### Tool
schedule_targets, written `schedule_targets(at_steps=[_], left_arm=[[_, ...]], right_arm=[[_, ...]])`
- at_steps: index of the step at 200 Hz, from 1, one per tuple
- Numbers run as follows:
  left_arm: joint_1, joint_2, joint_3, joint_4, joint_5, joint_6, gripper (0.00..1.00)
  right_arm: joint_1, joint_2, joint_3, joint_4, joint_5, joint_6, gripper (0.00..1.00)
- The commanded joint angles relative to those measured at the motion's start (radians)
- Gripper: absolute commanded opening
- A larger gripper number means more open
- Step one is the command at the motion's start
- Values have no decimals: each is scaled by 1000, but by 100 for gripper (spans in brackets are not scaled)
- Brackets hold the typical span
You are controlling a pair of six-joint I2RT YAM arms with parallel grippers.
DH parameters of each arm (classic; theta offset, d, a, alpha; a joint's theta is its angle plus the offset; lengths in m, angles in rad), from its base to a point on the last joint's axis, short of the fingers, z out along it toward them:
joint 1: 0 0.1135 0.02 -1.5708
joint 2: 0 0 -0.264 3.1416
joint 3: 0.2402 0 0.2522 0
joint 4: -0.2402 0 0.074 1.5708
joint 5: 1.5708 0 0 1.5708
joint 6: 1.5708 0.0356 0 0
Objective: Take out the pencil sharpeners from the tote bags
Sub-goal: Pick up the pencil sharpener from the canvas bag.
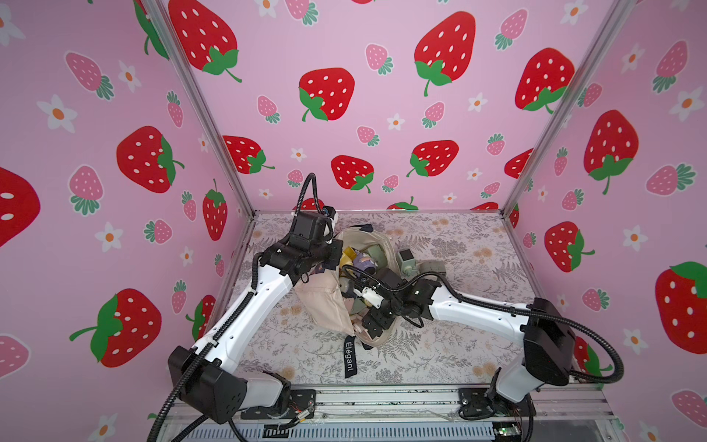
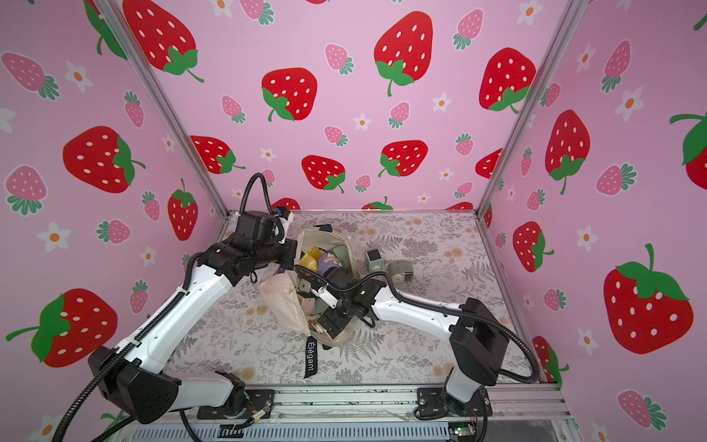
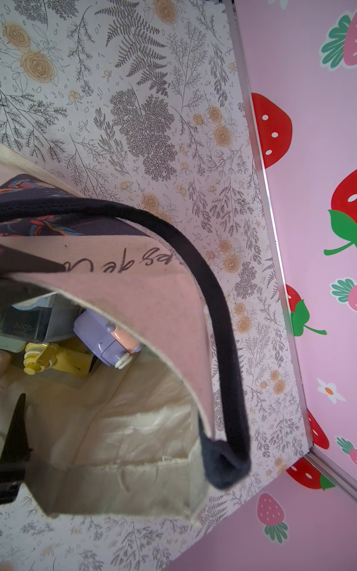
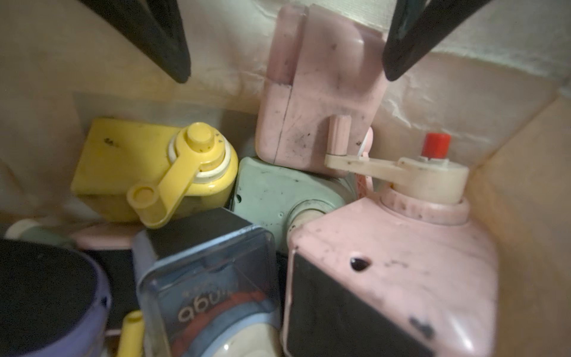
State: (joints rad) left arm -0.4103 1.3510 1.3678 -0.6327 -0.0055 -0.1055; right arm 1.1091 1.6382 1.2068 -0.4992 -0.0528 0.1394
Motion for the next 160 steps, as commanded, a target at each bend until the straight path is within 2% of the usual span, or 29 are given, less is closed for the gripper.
schedule_targets(at_steps=[1, 58, 99, 115, 142, 160], left_arm=[[-4, 3, 25, -64, 9, 2, 0], [-10, 3, 24, -67, -8, 8, 0], [-10, 8, 25, -67, -4, 7, 0], [-10, 8, 25, -69, -5, 7, 0], [-10, 5, 23, -67, -7, 8, 0], [-10, 11, 24, -67, -7, 8, 0]], right_arm=[[26, 30, -17, -25, -9, 29, 99], [66, 155, 64, -123, 107, 74, 99], [70, 158, 77, -152, 194, 92, 99], [70, 148, 69, -135, 197, 88, 92], [73, 138, 68, -132, 204, 81, 72], [74, 123, 62, -129, 221, 80, 67]])
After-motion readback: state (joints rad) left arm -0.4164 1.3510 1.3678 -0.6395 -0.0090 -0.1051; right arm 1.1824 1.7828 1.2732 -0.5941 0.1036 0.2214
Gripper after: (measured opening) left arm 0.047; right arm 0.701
